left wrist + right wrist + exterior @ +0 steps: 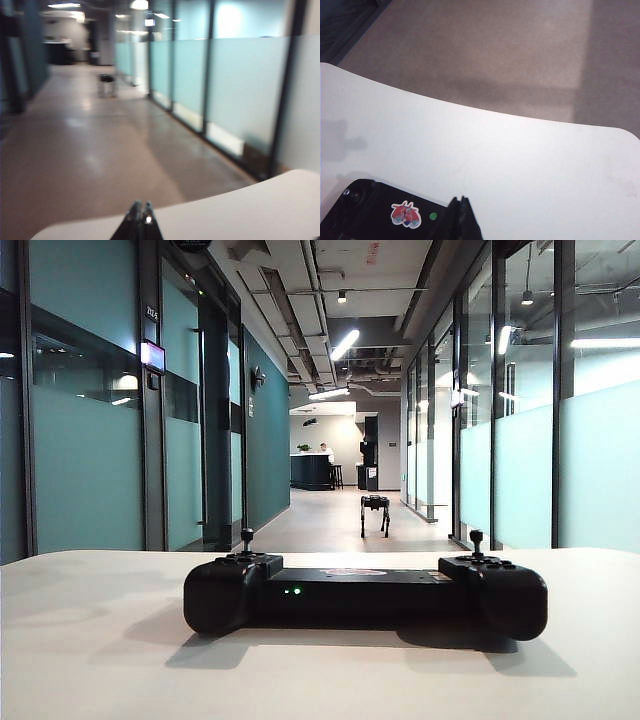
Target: Push the left joystick on the remote control sitting on the white table forward to make the robot dog walk in a straight line until it approaches the door.
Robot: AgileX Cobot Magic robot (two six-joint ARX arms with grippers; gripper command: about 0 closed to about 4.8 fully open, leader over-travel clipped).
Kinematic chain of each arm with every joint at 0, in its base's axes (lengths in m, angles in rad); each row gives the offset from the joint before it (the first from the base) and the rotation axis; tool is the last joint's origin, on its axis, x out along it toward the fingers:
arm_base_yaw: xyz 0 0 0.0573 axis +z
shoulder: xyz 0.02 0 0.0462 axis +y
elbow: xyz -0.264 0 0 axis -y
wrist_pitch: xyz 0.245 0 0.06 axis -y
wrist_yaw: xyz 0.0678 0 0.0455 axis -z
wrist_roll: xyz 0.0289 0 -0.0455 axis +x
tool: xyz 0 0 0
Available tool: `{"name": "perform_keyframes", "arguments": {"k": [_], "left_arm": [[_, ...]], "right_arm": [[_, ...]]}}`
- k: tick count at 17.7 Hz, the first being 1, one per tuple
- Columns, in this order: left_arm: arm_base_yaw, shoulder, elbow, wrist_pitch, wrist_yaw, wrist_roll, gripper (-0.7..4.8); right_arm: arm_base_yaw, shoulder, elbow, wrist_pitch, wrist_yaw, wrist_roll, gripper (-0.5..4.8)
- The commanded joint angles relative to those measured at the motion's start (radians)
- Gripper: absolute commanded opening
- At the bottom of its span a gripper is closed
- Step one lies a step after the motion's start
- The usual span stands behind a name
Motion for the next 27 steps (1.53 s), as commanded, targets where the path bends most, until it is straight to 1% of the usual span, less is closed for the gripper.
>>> {"name": "perform_keyframes", "arguments": {"k": [1, 5, 7, 9, 13, 16, 18, 21, 22, 24, 27], "left_arm": [[0.074, 0.007, -0.037, 0.008, 0.074, -0.024, -0.05], [0.152, 0.007, -0.106, 0.072, 0.073, -0.024, -0.05], [0.170, 0.007, -0.127, 0.095, 0.051, -0.023, -0.05], [0.168, 0.007, -0.143, 0.110, 0.012, -0.020, -0.05], [0.167, 0.007, -0.177, 0.130, -0.004, -0.017, -0.05], [0.167, 0.007, -0.202, 0.144, -0.092, -0.017, -0.05], [0.167, 0.007, -0.225, 0.166, -0.093, -0.017, -0.05], [0.167, 0.007, -0.225, 0.160, -0.174, -0.018, -0.05], [0.167, 0.007, -0.225, 0.145, -0.187, -0.018, -0.05], [0.167, 0.007, -0.225, 0.112, -0.185, -0.017, -0.05], [0.167, 0.007, -0.225, 0.107, -0.186, -0.016, -0.05]], "right_arm": [[0.001, -0.001, 0.004, 0.018, 0.005, -0.003, -0.01], [0.001, 0.000, 0.004, 0.017, 0.005, -0.003, -0.01], [0.001, 0.000, 0.004, 0.017, 0.005, -0.003, -0.01], [0.001, 0.000, 0.004, 0.017, 0.005, -0.003, -0.01], [0.001, 0.000, 0.004, 0.017, 0.005, -0.003, -0.01], [0.001, 0.000, 0.004, 0.017, 0.005, -0.003, -0.01], [0.001, 0.000, 0.004, 0.017, 0.005, -0.003, -0.01], [0.001, 0.000, 0.004, 0.017, 0.005, -0.003, -0.01], [0.001, 0.000, 0.004, 0.017, 0.005, -0.003, -0.01], [0.001, 0.000, 0.004, 0.017, 0.005, -0.003, -0.01], [0.001, 0.000, 0.004, 0.017, 0.005, -0.003, -0.01]]}}
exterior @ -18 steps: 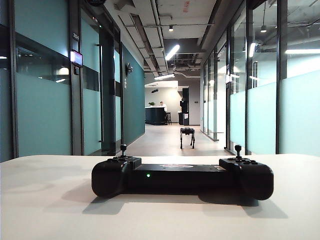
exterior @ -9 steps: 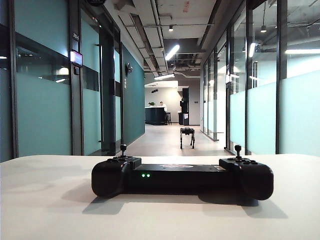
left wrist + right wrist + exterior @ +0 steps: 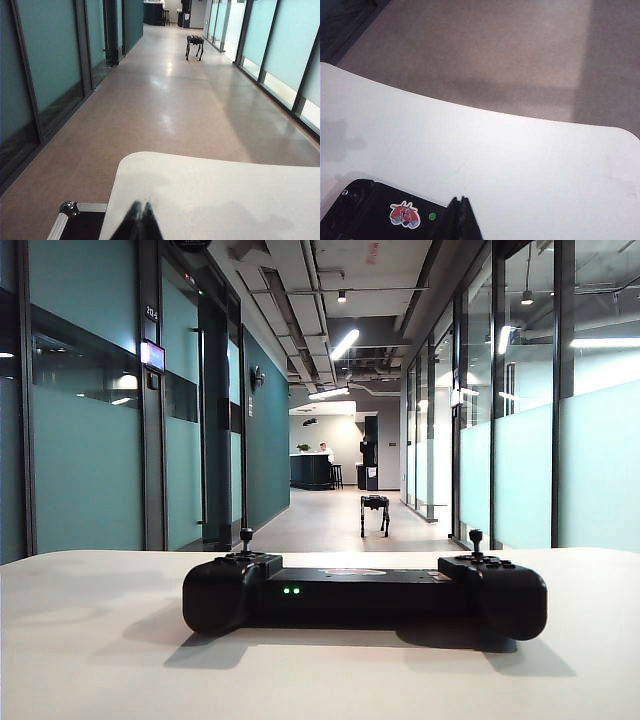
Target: Push the left joystick on the remote control sitting on the white table forward to make the robot dog walk in a straight line until it approaches the door.
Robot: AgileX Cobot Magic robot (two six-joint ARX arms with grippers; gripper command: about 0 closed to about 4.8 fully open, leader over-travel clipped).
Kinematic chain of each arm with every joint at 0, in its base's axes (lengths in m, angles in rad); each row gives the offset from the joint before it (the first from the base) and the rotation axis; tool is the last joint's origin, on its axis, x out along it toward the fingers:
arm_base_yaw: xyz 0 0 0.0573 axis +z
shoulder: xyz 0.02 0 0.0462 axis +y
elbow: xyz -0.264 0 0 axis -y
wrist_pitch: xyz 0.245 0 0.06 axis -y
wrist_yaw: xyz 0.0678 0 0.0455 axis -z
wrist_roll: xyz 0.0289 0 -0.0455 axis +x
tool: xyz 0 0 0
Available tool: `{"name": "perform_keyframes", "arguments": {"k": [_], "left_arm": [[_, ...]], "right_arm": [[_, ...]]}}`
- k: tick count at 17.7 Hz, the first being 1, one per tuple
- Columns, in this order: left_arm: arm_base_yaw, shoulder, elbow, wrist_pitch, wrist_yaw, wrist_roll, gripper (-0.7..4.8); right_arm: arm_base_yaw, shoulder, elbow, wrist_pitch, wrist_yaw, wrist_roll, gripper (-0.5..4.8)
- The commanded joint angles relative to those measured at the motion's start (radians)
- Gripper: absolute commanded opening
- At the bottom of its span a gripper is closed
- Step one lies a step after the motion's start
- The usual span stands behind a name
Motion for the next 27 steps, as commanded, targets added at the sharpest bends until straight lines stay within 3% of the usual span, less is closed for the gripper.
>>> {"name": "perform_keyframes", "arguments": {"k": [1, 10, 15, 17, 20, 23, 27], "left_arm": [[0.000, 0.000, 0.003, 0.006, -0.002, 0.004, -0.05], [0.000, 0.000, 0.003, 0.006, 0.000, 0.004, -0.05], [0.000, 0.000, 0.003, 0.006, 0.000, 0.004, -0.05], [0.000, 0.000, 0.003, 0.006, 0.000, 0.004, -0.05], [0.000, 0.000, 0.003, 0.006, 0.000, 0.004, -0.05], [0.000, 0.000, 0.003, 0.006, 0.001, 0.004, -0.05], [0.000, 0.000, 0.003, 0.006, 0.000, 0.004, -0.05]], "right_arm": [[0.001, -0.003, 0.004, 0.017, 0.005, -0.003, -0.01], [0.000, -0.003, 0.004, 0.017, 0.003, -0.003, -0.01], [-0.025, -0.038, -0.039, 0.073, 0.059, -0.003, -0.01], [-0.084, -0.123, -0.159, 0.237, 0.060, -0.005, -0.01], [-0.194, -0.308, -0.418, 0.500, 0.051, -0.186, -0.01], [-0.320, -0.501, -0.644, 0.537, 0.047, -0.222, -0.01], [-0.494, -0.734, -0.878, 0.568, -0.138, -0.238, -0.01]]}}
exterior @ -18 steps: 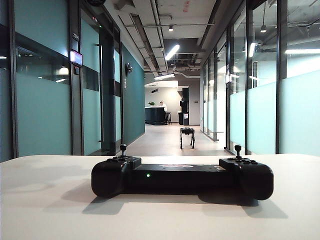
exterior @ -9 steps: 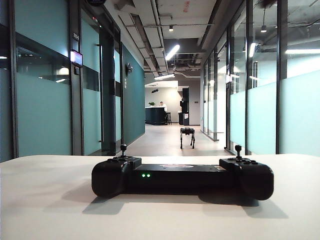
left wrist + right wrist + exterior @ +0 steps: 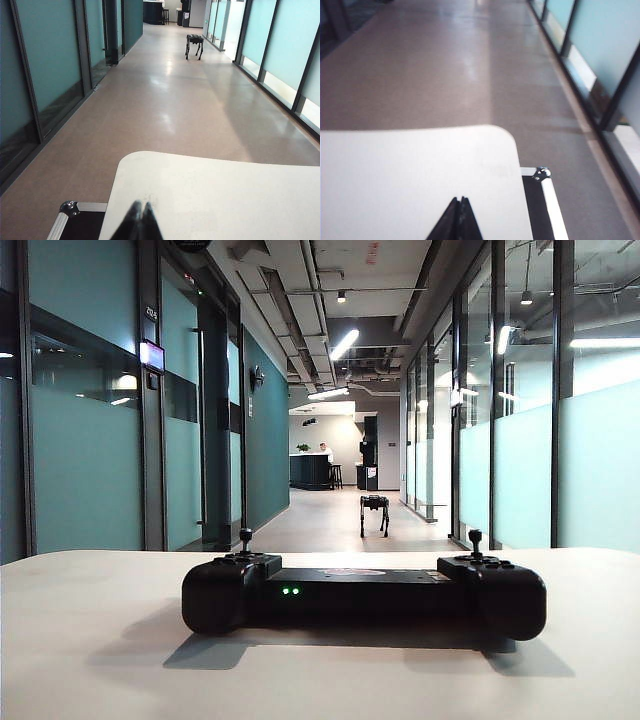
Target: Push the left joystick on the remote control sitting on the white table forward to make the robot dog walk in a straight line until it approaches the door.
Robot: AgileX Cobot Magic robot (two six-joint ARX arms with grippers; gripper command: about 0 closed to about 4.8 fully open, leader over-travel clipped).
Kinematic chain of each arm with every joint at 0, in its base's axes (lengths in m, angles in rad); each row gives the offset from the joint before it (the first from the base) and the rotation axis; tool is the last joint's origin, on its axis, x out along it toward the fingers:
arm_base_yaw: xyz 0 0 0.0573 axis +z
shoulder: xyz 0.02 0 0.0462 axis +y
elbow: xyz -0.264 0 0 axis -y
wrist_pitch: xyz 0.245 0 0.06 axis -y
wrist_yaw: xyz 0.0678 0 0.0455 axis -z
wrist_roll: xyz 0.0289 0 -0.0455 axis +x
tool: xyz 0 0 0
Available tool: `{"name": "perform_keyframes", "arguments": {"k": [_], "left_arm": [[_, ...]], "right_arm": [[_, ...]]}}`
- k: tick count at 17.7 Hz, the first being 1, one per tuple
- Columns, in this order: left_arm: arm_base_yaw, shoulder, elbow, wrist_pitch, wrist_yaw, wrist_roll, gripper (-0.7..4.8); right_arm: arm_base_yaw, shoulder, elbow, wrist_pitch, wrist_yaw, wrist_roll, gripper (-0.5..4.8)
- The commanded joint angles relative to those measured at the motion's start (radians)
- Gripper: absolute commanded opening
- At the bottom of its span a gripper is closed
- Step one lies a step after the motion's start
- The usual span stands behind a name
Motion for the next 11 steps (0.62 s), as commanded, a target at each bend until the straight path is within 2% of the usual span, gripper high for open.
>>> {"name": "perform_keyframes", "arguments": {"k": [1, 5, 11], "left_arm": [[0.000, 0.000, 0.003, 0.009, 0.000, 0.002, -0.05], [0.000, 0.000, 0.003, 0.009, 0.000, 0.002, -0.05], [0.000, 0.000, 0.003, 0.005, 0.000, 0.002, -0.05]], "right_arm": [[-0.108, -0.134, -0.128, 0.076, -0.154, -0.018, -0.01], [-0.144, -0.282, -0.238, 0.098, -0.117, -0.018, -0.01], [-0.208, -0.420, -0.346, 0.103, -0.154, -0.018, -0.01]]}}
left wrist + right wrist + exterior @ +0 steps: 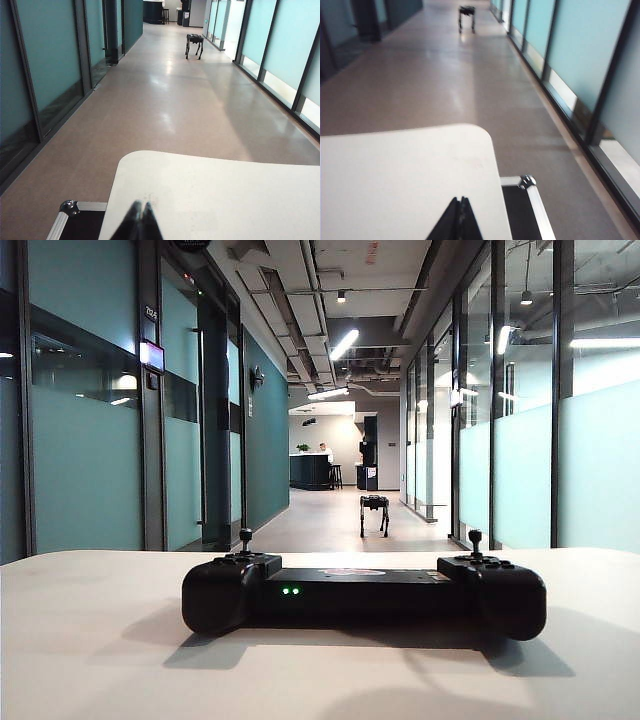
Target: Push the left joystick on the remote control sitting on the white table forward to make the robot dog walk in a straight line until it approaches the door.
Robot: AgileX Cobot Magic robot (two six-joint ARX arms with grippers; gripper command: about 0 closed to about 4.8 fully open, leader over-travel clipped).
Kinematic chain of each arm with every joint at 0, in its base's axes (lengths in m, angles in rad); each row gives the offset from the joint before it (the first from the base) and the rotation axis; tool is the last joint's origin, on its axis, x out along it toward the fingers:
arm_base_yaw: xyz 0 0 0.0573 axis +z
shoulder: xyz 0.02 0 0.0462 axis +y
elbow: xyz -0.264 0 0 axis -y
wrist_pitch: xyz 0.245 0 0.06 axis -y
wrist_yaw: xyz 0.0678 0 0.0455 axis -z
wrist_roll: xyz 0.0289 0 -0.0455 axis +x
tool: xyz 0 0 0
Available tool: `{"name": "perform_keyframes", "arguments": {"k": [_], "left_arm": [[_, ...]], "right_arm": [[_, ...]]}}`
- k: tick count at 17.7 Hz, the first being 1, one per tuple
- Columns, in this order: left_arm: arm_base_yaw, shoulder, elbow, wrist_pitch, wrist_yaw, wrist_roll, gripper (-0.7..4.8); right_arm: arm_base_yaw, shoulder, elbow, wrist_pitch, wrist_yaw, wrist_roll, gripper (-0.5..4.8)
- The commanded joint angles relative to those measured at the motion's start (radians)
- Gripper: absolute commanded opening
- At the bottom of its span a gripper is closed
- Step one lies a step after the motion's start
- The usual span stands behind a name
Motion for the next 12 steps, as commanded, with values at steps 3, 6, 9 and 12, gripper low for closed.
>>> {"name": "perform_keyframes", "arguments": {"k": [3, 6, 9, 12], "left_arm": [[0.000, 0.000, 0.003, 0.003, 0.000, 0.002, -0.05], [0.000, 0.000, 0.003, -0.003, 0.000, 0.002, -0.05], [0.000, 0.000, 0.003, -0.003, 0.000, 0.002, -0.05], [0.000, 0.000, 0.003, -0.003, 0.000, 0.002, -0.05]], "right_arm": [[-0.020, -0.004, -0.014, 0.037, -0.113, -0.003, -0.01], [-0.019, -0.004, -0.014, 0.037, -0.101, -0.003, -0.01], [-0.019, -0.004, -0.014, 0.037, -0.101, -0.003, -0.01], [-0.018, -0.004, -0.013, 0.036, -0.079, -0.003, -0.01]]}}
